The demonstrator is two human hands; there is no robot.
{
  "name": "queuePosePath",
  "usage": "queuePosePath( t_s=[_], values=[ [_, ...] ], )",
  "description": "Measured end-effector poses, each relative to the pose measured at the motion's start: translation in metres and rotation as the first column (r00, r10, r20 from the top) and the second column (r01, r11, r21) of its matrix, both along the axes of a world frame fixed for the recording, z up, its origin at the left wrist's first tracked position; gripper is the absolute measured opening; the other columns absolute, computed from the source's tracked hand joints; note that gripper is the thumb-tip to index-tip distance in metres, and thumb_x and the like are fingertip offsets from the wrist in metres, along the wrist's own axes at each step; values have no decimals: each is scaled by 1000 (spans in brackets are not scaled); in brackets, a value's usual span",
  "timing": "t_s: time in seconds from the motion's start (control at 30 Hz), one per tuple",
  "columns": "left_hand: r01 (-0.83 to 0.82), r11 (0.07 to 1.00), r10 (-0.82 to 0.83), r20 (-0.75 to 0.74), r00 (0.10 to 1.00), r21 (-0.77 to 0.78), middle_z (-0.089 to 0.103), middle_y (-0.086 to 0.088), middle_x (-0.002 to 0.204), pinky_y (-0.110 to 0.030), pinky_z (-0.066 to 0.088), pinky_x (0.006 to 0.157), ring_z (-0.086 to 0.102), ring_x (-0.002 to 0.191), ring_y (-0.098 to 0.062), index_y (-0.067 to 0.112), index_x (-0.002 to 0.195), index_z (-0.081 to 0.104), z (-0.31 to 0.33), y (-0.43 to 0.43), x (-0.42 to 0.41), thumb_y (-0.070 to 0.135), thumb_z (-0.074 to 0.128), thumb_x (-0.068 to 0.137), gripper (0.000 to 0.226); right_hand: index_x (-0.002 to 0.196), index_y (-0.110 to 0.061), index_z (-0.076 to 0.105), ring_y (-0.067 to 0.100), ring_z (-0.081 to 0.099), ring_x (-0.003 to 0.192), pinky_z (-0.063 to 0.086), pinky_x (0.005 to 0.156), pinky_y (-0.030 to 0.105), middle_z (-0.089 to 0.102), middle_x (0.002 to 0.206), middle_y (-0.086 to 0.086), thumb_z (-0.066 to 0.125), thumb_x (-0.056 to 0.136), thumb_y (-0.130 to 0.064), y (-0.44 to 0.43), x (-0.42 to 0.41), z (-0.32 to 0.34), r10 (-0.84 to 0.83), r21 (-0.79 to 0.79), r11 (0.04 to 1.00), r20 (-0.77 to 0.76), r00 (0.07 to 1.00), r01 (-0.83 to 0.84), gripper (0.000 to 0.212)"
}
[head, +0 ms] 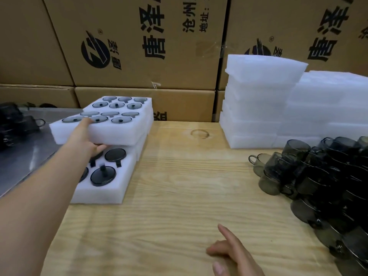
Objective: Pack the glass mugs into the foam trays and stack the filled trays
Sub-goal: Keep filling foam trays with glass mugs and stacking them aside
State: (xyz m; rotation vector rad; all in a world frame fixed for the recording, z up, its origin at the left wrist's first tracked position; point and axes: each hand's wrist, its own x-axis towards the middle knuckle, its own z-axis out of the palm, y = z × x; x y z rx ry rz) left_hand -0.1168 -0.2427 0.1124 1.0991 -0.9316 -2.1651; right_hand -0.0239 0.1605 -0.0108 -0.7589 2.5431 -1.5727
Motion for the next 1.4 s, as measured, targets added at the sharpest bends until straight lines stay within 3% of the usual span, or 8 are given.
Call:
queuePosePath(
  t_s=[0.17, 0.33, 0.47, 0.6, 0.77, 0.9, 1.23, 1.4],
  values=[
    [-21, 999, 20, -26, 999, -47, 58, -6, 107, -46, 53, 46, 64, 86, -24, 21, 125, 47, -9, -7, -14, 29, 74, 76, 56, 111, -73, -19, -11, 46, 115, 26, 101, 7, 51, 110, -42, 46, 59, -66, 4, -8, -1, 81, 45, 995, 63, 995, -84, 83],
    [-138, 977, 152, 79, 985, -165, 41, -4, 141, -46, 50, 90, 49, 122, -27, 20, 141, 35, -13, -25, -24, 41, 74, 79, 77, 107, -66, -29, -15, 40, 118, 25, 99, 5, 40, 116, -48, 43, 56, -70, 4, -5, 3, 73, 85, 993, 94, 993, -81, 89],
    [-22, 885, 165, 270, 949, -465, 41, -10, 147, -39, 41, 106, 44, 132, -27, 8, 144, 37, -17, -29, -30, 45, 51, 91, 66, 137, -44, 25, -17, 36, 119, 25, 97, 3, 33, 119, -51, 40, 55, -70, 3, -3, 6, 67, 113, 991, 73, 995, -75, 88],
    [96, 812, 173, 394, 903, -576, 32, -19, 152, -49, 28, 114, 31, 139, -37, 4, 145, 34, -14, -24, -27, 40, 34, 96, 61, 135, -44, 2, -20, 30, 120, 24, 95, 0, 22, 122, -53, 49, 60, -64, 1, 1, 11, 49, 142, 988, 39, 998, -54, 90],
    [33, 553, 219, 184, 958, -833, 35, -11, 149, -40, 31, 111, 38, 133, -27, 5, 143, 35, -15, 77, 15, 26, 41, 99, 49, 123, -48, 36, -15, 42, 113, 29, 94, 3, 61, 102, -26, 61, 72, -41, 3, 7, 10, 27, 103, 994, -29, 999, -24, 57],
    [97, 487, -131, 37, 991, -868, 62, 7, 114, 1, 35, 79, 53, 91, 19, 20, 114, 60, -62, 193, 64, 9, 50, 96, 24, 118, -30, 56, -9, 47, 109, 32, 92, 6, 60, 102, -22, 66, 82, -22, 5, 6, 11, 64, 129, 991, -115, 991, -49, 38],
    [417, 452, -374, 257, 891, -789, 71, 9, 80, -2, 40, 68, 64, 79, 3, 35, 86, 62, -111, 254, 90, 7, 57, 90, 29, 102, -18, 69, 6, 56, 96, 38, 88, 13, 66, 96, -12, 55, 85, -27, 0, 7, 9, 80, 229, 973, -243, 967, -23, 24],
    [453, 420, -378, 301, 875, -786, 70, 14, 74, -6, 42, 65, 64, 72, -2, 37, 84, 63, -117, 250, 83, 12, 59, 89, 26, 121, -15, 59, 16, 47, 118, 29, 100, 23, 59, 121, -1, 56, 90, -24, -33, -53, 69, -209, 113, 955, -394, 895, 273, 32]
  ],
)
